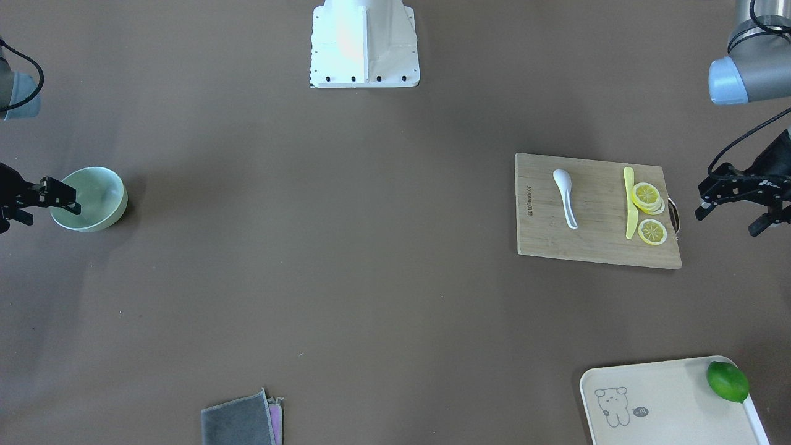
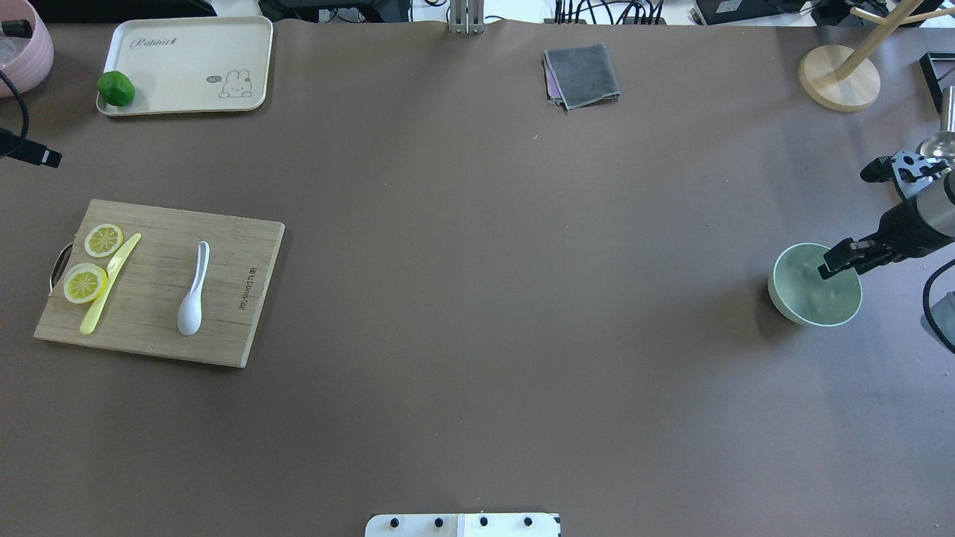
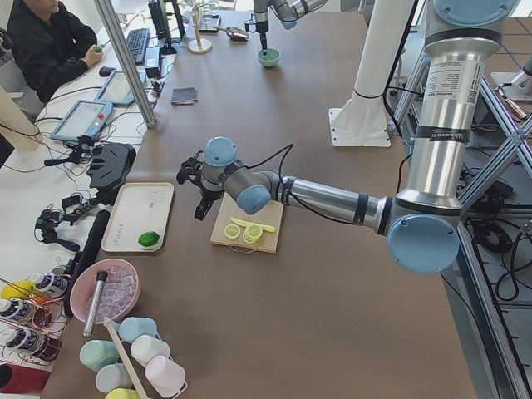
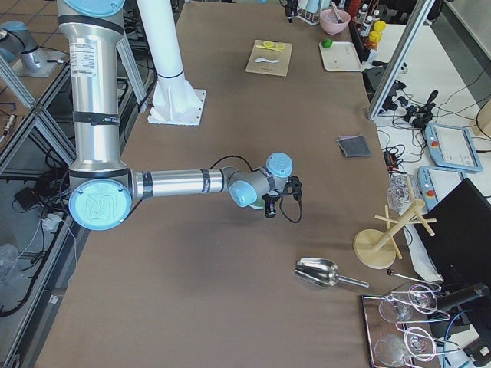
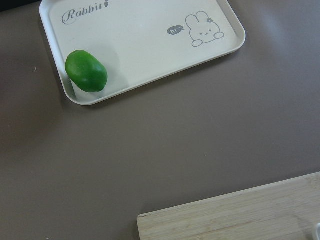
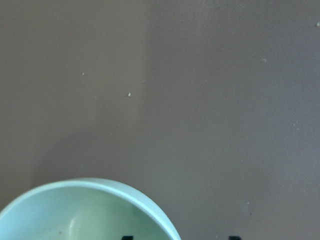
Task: Place spoon in bowl
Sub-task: 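Lower the right gripper onto the rim of the pale green bowl and grasp it, then slide the green bowl toward the board with the right gripper while the left reaches out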
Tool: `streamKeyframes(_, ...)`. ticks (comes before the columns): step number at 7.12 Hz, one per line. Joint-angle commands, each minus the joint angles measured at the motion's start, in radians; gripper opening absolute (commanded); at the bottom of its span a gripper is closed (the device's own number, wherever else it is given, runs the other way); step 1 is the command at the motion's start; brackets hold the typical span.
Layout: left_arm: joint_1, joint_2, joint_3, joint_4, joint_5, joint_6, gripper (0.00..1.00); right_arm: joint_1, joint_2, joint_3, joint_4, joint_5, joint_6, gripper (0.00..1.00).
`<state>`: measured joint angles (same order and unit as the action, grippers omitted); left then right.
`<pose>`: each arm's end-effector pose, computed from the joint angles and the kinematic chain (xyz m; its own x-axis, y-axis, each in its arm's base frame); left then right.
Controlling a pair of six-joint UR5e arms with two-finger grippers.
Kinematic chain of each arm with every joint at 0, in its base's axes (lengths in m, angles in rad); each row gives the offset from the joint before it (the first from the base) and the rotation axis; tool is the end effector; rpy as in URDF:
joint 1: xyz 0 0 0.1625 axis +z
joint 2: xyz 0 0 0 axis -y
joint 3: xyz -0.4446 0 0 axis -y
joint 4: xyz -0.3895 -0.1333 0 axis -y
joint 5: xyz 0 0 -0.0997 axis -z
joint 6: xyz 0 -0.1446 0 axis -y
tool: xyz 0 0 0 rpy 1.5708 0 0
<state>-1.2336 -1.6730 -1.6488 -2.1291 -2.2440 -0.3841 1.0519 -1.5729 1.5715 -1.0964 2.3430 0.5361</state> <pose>0.1506 -0.5601 0.5515 0.6470 0.3456 -0.6797 -0.0024 0.8923 0.4514 -0.2320 -0.4715 0.6544 0.6248 -0.1479 0.7667 0.1423 0.9870 0.0744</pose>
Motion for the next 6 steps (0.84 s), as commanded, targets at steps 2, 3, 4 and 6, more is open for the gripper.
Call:
streamKeyframes(2, 0.0, -0.001, 0.0, -0.028, -0.002, -0.007, 0.97, -0.001, 0.017, 0.059, 0.001, 0.039, 0.196, 0.0)
streamKeyframes(3, -0.001, 0.001, 0.0, -0.028, -0.003, -0.007, 0.97, -0.003, 0.03, 0.099, 0.001, 0.042, 0.31, 0.0)
streamKeyframes(4, 0.0, 0.001, -0.002, -0.028, -0.003, -0.007, 0.97, -0.01, 0.074, 0.146, 0.0, 0.05, 0.444, 0.0)
streamKeyframes(6, 0.0, 0.001, 0.001, -0.028, -0.003, -0.007, 0.97, -0.135, 0.244, 0.156, -0.011, -0.023, 0.669, 0.0)
